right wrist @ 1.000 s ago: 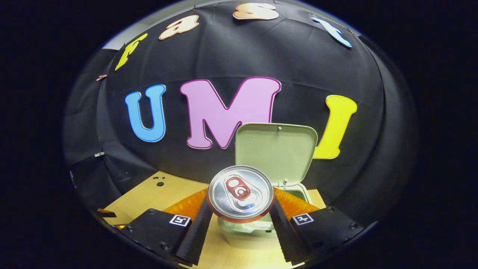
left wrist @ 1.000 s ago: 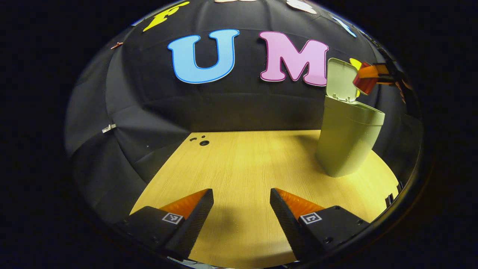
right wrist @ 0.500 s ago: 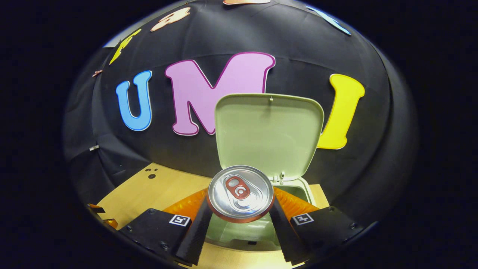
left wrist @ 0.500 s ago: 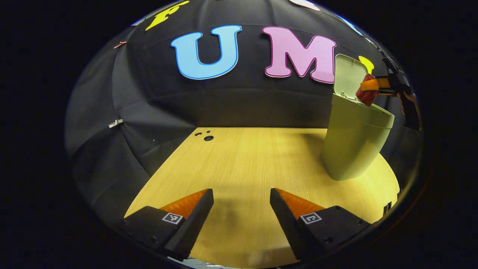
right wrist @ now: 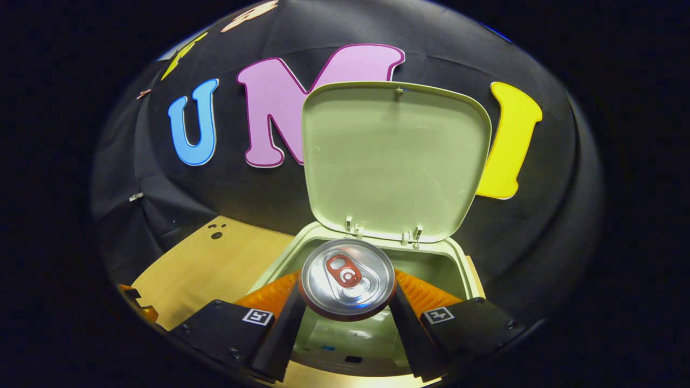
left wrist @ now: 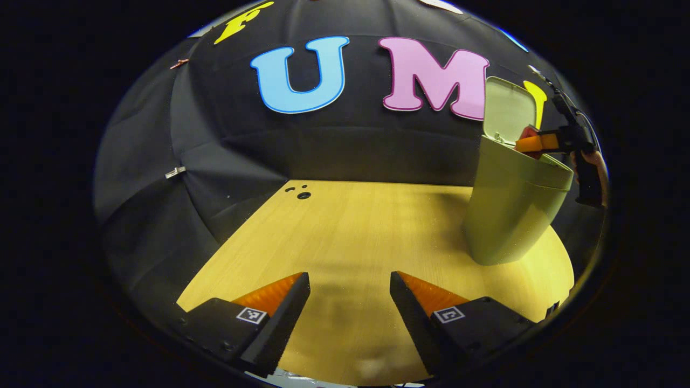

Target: Press the lid of the desktop garbage bin to open it, pick up the crumpled paper on the desktop and throw it into the bin, then pick up the pop can on the desktop and drop it into the bin, and finally close the garbage bin lid.

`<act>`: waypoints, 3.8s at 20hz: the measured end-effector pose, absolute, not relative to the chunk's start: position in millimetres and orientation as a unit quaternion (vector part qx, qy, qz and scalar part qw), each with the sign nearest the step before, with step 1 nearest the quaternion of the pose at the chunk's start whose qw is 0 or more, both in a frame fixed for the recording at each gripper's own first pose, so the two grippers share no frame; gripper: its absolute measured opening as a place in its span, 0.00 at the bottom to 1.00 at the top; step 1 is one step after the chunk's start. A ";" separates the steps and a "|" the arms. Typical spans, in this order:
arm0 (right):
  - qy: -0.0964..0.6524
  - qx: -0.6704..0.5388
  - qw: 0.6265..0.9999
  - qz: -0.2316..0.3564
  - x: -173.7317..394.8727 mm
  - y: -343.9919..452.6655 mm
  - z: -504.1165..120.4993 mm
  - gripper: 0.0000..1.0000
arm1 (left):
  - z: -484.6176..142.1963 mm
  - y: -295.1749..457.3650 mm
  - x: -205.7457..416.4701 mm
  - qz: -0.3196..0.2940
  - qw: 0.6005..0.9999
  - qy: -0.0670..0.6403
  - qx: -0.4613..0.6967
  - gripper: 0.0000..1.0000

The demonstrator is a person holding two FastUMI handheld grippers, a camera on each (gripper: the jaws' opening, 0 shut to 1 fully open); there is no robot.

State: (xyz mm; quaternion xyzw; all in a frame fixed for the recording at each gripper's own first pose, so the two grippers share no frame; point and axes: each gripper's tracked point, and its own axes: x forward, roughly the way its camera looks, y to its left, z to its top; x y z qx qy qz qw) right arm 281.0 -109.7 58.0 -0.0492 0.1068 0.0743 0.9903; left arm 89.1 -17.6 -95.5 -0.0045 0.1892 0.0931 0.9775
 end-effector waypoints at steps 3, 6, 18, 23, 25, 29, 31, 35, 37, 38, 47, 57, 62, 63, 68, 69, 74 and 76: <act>0.085 -0.043 0.994 0.056 277.0 -116.8 74.1 0.86 | -91.0 -16.4 89.6 0.076 0.980 0.183 0.021 0.98; 0.064 -0.038 0.997 0.038 266.0 -122.2 96.9 0.94 | -79.8 -12.7 89.3 0.065 0.983 0.170 0.019 0.98; -0.039 -0.045 0.998 0.028 255.1 -116.0 246.1 0.96 | -86.2 -2.0 75.4 0.052 0.985 0.164 0.001 0.98; -0.070 -0.057 0.996 0.016 271.7 -117.8 288.6 0.95 | -92.8 15.9 63.6 0.074 0.983 0.169 -0.015 0.98; -0.072 -0.060 0.996 0.012 281.7 -119.2 297.4 0.95 | -93.8 25.6 57.9 0.087 0.982 0.170 -0.019 0.98; -0.064 -0.055 0.996 0.002 310.3 -129.4 307.9 0.97 | -94.8 40.1 47.9 0.113 0.978 0.171 -0.029 0.98; -0.053 -0.049 0.997 -0.005 327.3 -133.9 303.4 0.97 | -95.3 45.8 41.9 0.125 0.977 0.172 -0.031 0.98; -0.015 -0.025 1.000 -0.010 354.2 -140.9 281.0 0.97 | -96.1 48.8 37.5 0.141 0.974 0.172 -0.038 0.98; 0.006 -0.028 1.000 -0.005 357.5 -138.6 268.1 0.97 | -96.1 47.8 37.3 0.142 0.974 0.172 -0.039 0.98; 0.003 -0.026 1.000 -0.002 356.9 -135.3 269.9 0.97 | -96.0 46.9 37.5 0.141 0.974 0.172 -0.037 0.98; 0.031 -0.053 0.998 0.005 318.4 -133.4 243.9 0.96 | -90.7 35.5 45.9 0.105 0.982 0.159 -0.017 0.98; 0.065 -0.057 0.996 -0.012 259.8 -146.5 173.4 0.98 | -102.7 26.3 45.8 0.065 0.984 0.169 -0.007 0.98; 0.070 -0.044 0.996 -0.019 241.6 -148.1 143.6 0.98 | -104.5 18.5 55.5 0.047 0.983 0.175 0.007 0.98; 0.078 -0.039 0.996 -0.017 239.9 -147.2 132.4 0.98 | -103.1 16.0 58.0 0.043 0.984 0.174 0.009 0.98; 0.095 -0.037 0.995 -0.022 234.0 -145.1 98.5 0.98 | -95.3 1.0 68.7 0.026 0.986 0.166 0.022 0.98; 0.097 -0.038 0.994 -0.023 233.6 -144.0 91.4 0.98 | -96.1 -1.4 69.3 0.023 0.985 0.166 0.025 0.98; 0.120 -0.011 0.993 -0.009 231.7 -134.7 63.9 0.98 | -98.9 -3.7 66.7 0.020 0.985 0.171 0.027 0.98; 0.120 0.001 0.993 -0.011 232.5 -136.5 64.9 0.98 | -102.1 -1.0 64.9 0.022 0.984 0.174 0.024 0.98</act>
